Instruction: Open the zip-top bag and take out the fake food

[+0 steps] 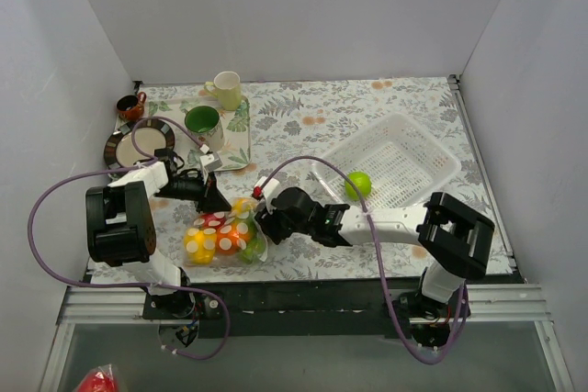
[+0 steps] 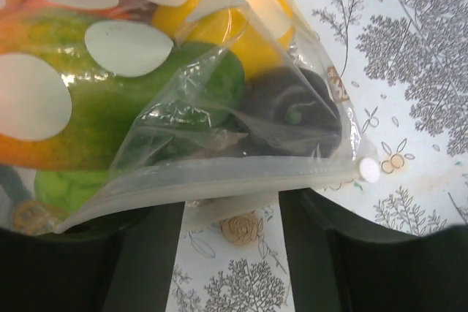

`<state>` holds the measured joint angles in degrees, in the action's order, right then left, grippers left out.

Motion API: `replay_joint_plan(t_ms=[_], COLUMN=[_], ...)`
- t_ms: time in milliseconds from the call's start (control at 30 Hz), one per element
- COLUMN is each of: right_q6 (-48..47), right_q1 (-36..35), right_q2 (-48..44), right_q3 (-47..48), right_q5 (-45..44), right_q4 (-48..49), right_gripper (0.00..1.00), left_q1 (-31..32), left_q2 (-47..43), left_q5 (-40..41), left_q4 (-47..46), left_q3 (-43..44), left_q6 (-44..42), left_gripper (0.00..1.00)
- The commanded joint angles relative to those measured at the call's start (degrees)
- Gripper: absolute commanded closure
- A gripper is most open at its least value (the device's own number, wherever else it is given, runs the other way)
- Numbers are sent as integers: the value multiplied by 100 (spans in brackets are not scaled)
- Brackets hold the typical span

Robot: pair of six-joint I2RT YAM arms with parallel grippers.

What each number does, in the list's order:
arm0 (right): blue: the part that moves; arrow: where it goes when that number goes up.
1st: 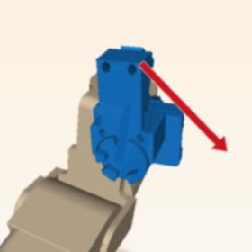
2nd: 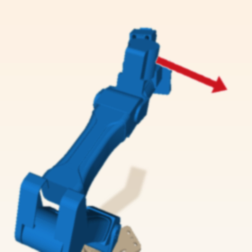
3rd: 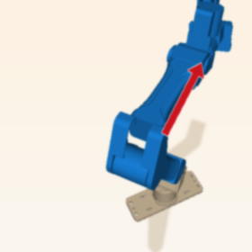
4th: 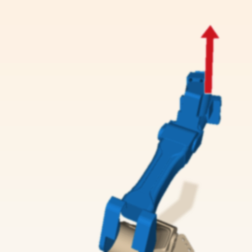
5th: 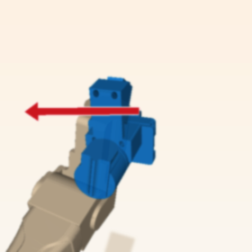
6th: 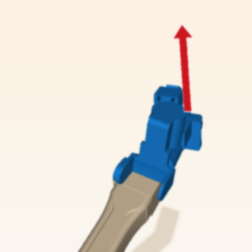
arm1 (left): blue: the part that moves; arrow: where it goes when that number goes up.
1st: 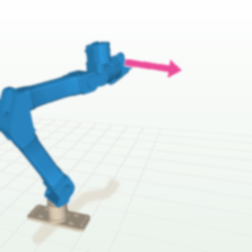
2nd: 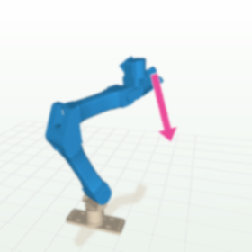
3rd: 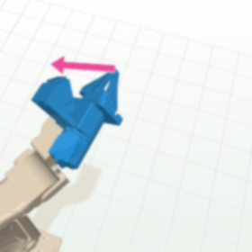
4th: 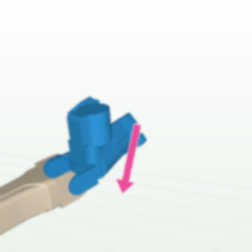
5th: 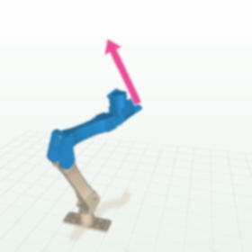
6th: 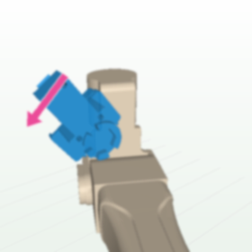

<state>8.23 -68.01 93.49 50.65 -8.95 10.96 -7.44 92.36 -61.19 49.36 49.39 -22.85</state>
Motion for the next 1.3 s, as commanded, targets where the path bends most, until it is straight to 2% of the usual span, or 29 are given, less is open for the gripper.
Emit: replay_joint_plan(t_ms=[0, 167, 400, 667, 833, 933, 1067, 1167, 1200, 1267], right_q6=[-137, -304, -410, -585, -665, -770, -683, -577, -568, -533], right_q1=[-20, -28, -20, -20, -37, -37, -46, -46, -37, -37], right_q2=[318, 687, 1303, 1356, 1268, 1180, 1495, 1567, 1549, 1471], right_q3=[410, 725, 1139, 1201, 886, 727, 1111, 1175, 1053, 973], right_q5=[-326, -625, -924, -1600, -2128, -1674, -1241, -838, -715, -538], right_q4=[319, 293, 178, 398, 1098, 1600, 1288, 1197, 1241, 1259], right_gripper=[35, 22, 21, 23, 23, 23, 29, 39, 46, 54], left_q1=[-29, -38, -38, -29, -29, -29, -29, -29, -29, -29], left_q2=[-192, -139, -51, 98, 125, 160, 142, 116, 107, 116], left_q5=[186, 125, -15, -77, -42, -60, -69, -42, -34, -33], left_q4=[-67, 56, 407, 811, 934, 1040, 1146, 1190, 1190, 1181], left_q3=[-34, 1, 89, 98, 71, 115, 168, 159, 168, 168], left_q6=[-114, -237, -623, -1081, -1256, -1327, -1415, -1503, -1494, -1503], left_gripper=[100, 100, 100, 100, 100, 100, 100, 100, 100, 100])
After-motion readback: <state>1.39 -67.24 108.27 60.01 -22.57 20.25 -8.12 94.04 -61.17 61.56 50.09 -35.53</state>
